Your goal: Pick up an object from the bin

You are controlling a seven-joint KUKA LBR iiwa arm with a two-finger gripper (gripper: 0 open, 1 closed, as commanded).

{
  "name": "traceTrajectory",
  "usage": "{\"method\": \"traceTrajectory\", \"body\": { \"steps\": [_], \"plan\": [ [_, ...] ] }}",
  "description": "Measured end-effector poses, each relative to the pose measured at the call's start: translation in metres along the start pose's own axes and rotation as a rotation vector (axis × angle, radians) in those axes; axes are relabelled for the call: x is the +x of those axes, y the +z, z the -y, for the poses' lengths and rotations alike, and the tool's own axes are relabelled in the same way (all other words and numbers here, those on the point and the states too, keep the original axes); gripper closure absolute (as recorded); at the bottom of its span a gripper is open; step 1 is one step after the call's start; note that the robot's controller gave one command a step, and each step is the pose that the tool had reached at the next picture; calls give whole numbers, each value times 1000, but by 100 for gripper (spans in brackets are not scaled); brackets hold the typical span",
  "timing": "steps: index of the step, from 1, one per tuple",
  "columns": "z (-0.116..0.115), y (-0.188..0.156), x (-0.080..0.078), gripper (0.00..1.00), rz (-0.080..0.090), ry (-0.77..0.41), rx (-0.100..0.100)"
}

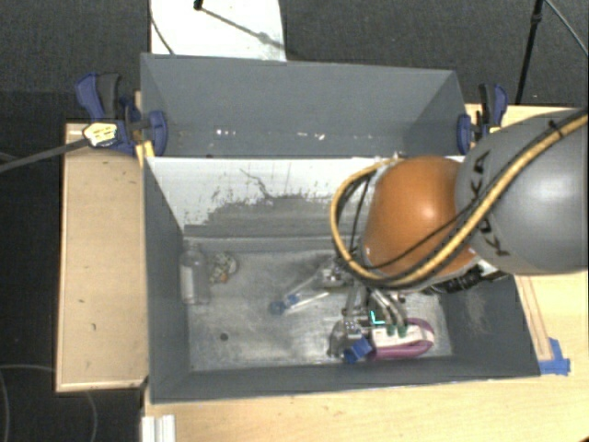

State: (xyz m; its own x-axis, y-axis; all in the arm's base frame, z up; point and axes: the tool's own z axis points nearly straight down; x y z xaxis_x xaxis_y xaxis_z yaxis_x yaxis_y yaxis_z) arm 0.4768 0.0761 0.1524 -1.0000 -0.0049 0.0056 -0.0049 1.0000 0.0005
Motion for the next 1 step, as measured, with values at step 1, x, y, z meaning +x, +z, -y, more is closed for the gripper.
{"method": "traceTrajectory", "body": {
  "steps": [1],
  "plan": [
    [22, 83, -54, 0, 14, 19, -2]
  ]
}}
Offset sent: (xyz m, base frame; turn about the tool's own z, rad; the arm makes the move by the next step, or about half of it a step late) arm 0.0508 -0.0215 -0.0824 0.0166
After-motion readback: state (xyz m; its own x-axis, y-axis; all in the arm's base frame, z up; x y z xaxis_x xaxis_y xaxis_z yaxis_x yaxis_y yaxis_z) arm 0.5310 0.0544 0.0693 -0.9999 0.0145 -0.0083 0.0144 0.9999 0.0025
